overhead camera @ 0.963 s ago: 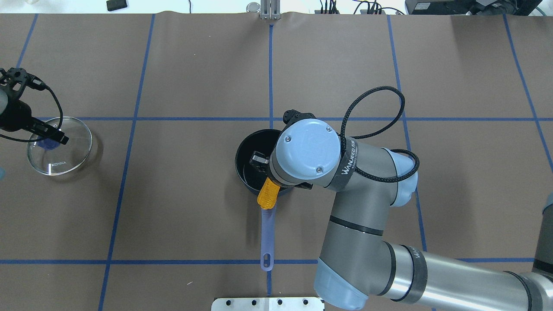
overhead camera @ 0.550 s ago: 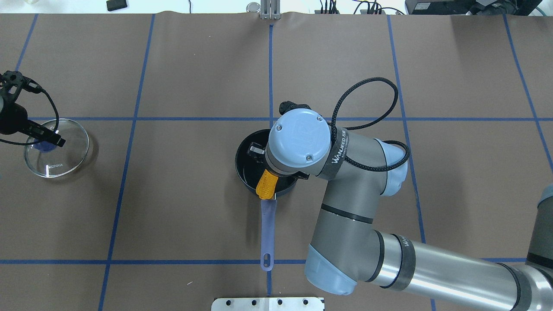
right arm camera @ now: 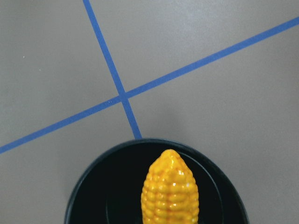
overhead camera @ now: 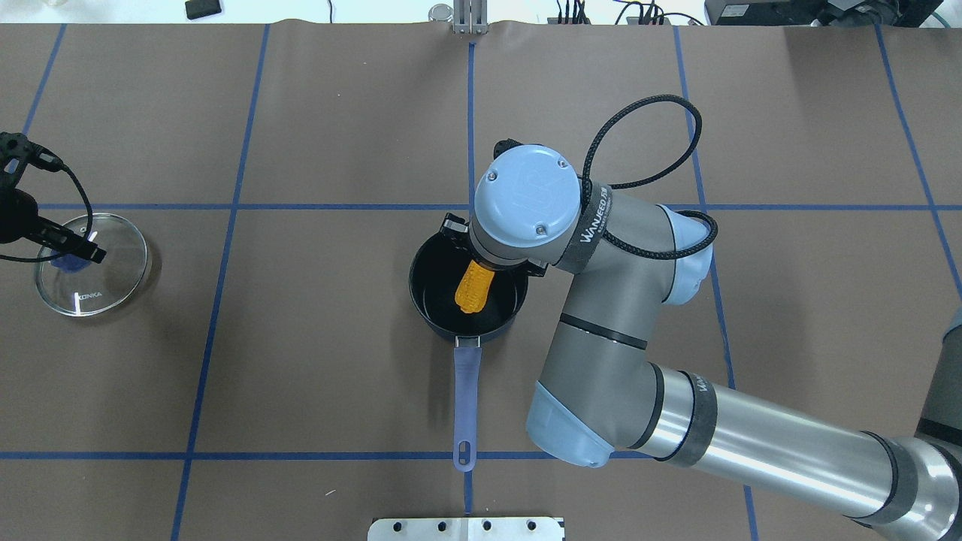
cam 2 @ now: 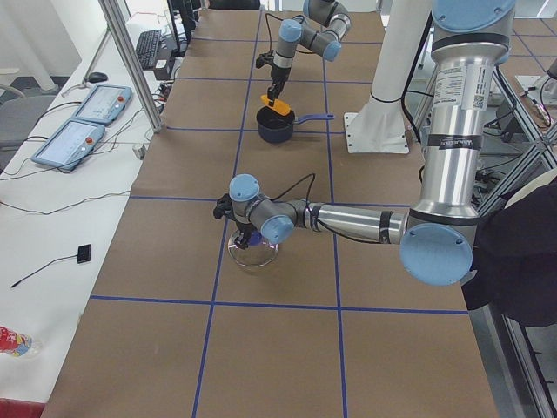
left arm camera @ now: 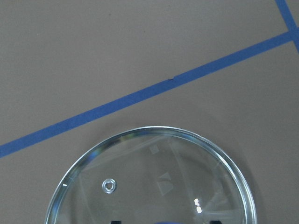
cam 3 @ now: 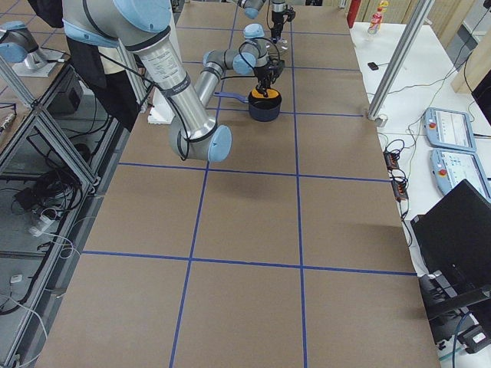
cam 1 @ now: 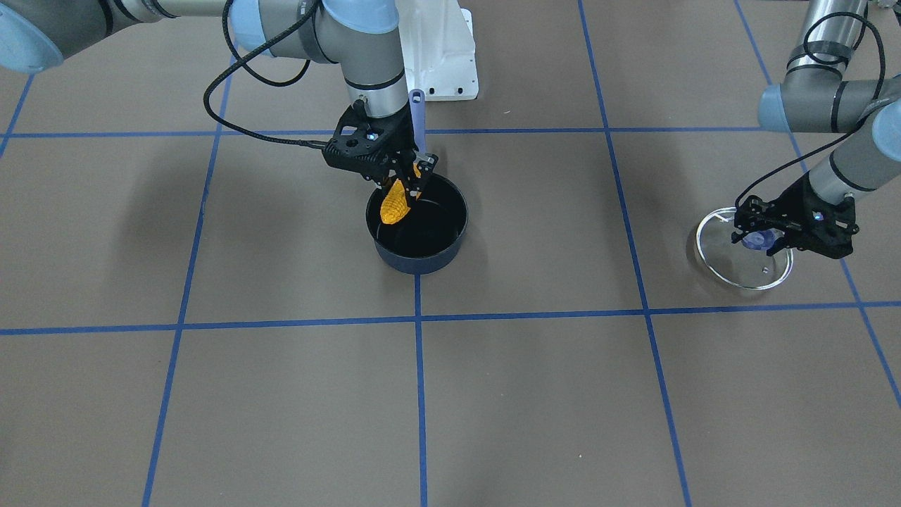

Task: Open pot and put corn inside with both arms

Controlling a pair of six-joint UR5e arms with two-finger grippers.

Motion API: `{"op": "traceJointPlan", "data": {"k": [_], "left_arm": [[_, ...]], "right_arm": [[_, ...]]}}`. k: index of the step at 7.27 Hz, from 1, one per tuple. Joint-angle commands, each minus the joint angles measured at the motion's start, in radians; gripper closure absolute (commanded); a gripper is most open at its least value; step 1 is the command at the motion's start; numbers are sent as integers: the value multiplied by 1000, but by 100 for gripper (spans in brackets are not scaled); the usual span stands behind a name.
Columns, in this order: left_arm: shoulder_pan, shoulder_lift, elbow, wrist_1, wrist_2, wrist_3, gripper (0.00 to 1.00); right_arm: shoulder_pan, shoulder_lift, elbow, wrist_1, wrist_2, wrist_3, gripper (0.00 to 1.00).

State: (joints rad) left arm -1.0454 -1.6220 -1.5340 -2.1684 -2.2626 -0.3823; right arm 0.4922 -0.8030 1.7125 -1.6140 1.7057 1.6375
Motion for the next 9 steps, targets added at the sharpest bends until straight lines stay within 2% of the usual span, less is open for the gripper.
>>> {"op": "traceJointPlan", "data": {"k": [1, 3, 4, 5, 7, 8, 9], "left_arm": [[1, 1, 0, -1, 0, -1, 20], [1, -4, -5, 1, -6, -4, 3], [-1, -4, -9, 2, -9, -6, 2], [-2, -7, -11, 2, -11, -7, 2], [-10, -13, -11, 13, -26, -3, 2], [-57, -15, -9, 16, -66, -1, 2], [-108, -16, -5, 18, -112, 19, 2]], "right_arm": [[5, 15, -25, 0, 0, -4, 64], [5, 16, -39, 2, 0, -7, 63], [3, 15, -48, 15, -6, -10, 1], [3, 16, -51, 60, -6, -2, 0], [15, 11, -41, 60, 2, -60, 0], [69, -2, -33, 62, 37, -111, 0], [151, -33, -31, 63, 114, -221, 0]]}}
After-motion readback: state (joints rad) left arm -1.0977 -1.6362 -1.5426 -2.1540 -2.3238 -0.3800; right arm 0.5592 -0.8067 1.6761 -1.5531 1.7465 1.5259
